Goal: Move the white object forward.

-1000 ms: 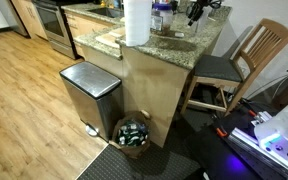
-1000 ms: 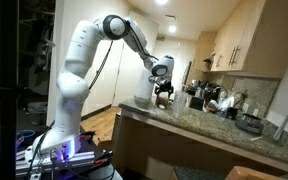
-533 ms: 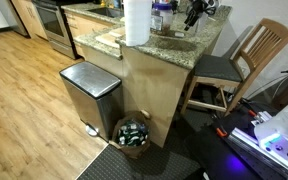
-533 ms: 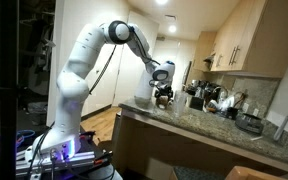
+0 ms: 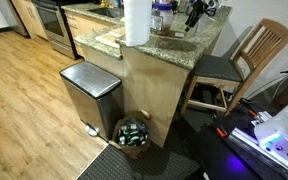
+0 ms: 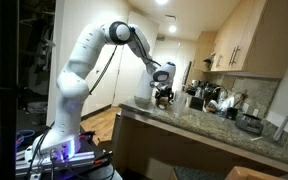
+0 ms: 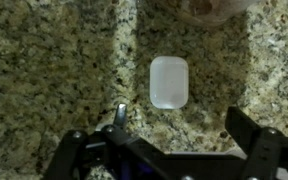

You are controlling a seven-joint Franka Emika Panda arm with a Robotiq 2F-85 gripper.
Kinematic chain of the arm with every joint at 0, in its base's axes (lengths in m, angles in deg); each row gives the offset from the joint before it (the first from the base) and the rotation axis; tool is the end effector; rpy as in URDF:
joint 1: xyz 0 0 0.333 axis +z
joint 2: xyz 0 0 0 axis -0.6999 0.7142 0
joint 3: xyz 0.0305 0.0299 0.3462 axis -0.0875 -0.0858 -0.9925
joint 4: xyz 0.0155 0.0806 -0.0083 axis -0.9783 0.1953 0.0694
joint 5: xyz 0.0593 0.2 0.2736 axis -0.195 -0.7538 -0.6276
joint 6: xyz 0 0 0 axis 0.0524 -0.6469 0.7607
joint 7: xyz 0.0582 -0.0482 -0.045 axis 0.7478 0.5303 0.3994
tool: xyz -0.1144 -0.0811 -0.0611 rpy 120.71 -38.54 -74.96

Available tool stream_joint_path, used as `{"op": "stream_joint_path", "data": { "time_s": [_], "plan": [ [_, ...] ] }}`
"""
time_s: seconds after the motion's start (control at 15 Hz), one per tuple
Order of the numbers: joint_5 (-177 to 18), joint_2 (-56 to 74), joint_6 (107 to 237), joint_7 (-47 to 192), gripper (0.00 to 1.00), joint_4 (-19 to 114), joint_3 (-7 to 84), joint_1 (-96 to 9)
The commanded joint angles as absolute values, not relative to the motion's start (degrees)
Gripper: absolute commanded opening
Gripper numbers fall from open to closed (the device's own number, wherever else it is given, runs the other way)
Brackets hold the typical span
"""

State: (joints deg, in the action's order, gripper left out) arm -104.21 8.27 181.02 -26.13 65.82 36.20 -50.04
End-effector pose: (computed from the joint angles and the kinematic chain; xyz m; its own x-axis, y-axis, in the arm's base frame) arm 0.6162 -0.0709 0.3978 -0.5191 -0.7857 -0.3364 -0.7807 0.5961 -0.1875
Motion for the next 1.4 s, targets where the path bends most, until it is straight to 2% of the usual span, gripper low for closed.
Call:
{"op": "stream_joint_path", "data": {
  "time_s": [0.0, 0.73, 1.33],
  "plan": [
    [-108.1, 12.2, 179.4, -24.7, 1.0, 62.7, 37.5, -51.1],
    [-109.7, 13.8, 180.8, -25.9, 1.0, 62.3, 38.7, -51.1],
    [-110.3, 21.4, 183.1, -23.4, 1.0, 56.8, 36.8, -49.9]
  ]
}}
